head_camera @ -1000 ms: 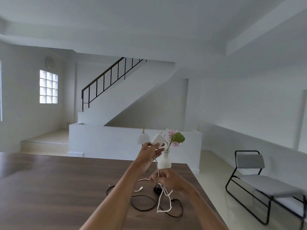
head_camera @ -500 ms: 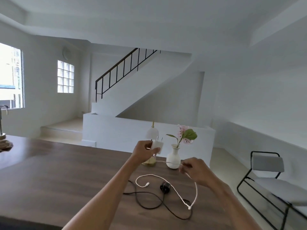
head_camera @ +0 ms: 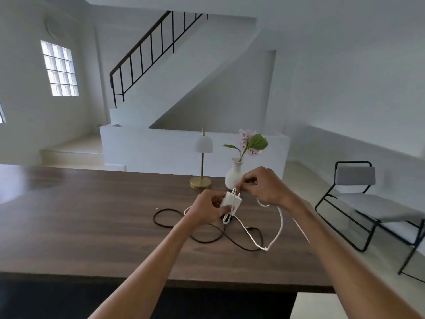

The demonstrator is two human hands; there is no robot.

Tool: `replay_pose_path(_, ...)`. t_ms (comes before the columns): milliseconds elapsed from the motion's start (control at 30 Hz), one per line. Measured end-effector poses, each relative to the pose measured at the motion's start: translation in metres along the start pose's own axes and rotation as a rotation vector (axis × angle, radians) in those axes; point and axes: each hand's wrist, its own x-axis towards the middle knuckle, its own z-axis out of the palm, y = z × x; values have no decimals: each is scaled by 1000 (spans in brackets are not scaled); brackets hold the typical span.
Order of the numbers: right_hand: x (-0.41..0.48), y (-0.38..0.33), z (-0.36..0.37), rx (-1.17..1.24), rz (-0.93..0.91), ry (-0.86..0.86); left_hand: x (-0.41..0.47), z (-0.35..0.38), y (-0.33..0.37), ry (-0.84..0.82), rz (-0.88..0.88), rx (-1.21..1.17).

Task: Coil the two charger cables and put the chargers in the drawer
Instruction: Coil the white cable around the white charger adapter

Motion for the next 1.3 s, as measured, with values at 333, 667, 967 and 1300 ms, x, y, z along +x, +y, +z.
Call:
replay_pose_path(333,-15,30,20,280,99,110,-32,-7,6,-278,-17,-343)
replay_pose_path(667,-39,35,70,665,266,53,-44,-6,11,-76,8,-670)
replay_pose_path(967,-65,21,87,806,309,-31,-36,-4,30,112,-67,-962)
replay_pose_path(1300,-91,-14,63,812,353,-150,-27,-15,45,267,-95,-953)
